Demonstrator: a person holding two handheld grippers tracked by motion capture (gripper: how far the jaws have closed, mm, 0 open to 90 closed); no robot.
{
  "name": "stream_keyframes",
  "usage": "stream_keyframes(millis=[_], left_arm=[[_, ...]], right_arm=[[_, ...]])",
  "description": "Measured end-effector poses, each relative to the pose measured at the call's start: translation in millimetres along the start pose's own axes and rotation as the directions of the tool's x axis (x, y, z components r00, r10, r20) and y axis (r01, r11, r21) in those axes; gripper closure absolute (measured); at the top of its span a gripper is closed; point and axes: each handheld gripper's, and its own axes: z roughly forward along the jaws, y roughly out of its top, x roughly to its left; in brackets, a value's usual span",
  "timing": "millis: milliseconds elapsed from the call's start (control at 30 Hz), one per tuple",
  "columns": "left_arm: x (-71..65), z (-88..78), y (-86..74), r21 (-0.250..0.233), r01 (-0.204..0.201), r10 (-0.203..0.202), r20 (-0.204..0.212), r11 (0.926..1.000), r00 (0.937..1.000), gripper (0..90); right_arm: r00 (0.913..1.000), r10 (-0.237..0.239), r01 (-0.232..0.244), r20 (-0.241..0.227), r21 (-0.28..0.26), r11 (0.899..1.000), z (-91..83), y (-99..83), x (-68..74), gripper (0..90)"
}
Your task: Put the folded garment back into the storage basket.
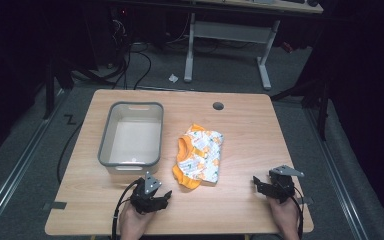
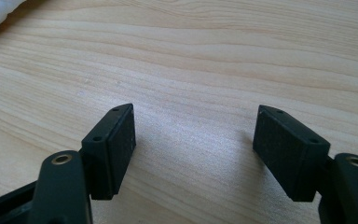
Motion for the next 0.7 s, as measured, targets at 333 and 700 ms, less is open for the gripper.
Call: stream_keyframes(millis=[333, 700], left_arm=[[0.6, 0.6, 0.4, -0.002, 0.007, -0.007, 0.002, 1.0, 1.0, 33.6], [0.8, 1.2, 1.1, -0.001, 0.01, -0.01, -0.001, 1.0, 1.0, 33.7]], right_arm=[[1.0, 0.002, -0.002, 0.001, 0.0, 1.0, 0.0, 0.0, 0.0, 30.2], [1.0, 0.002, -0.002, 0.001, 0.001, 1.0, 0.0, 0.1, 0.0, 30.2]])
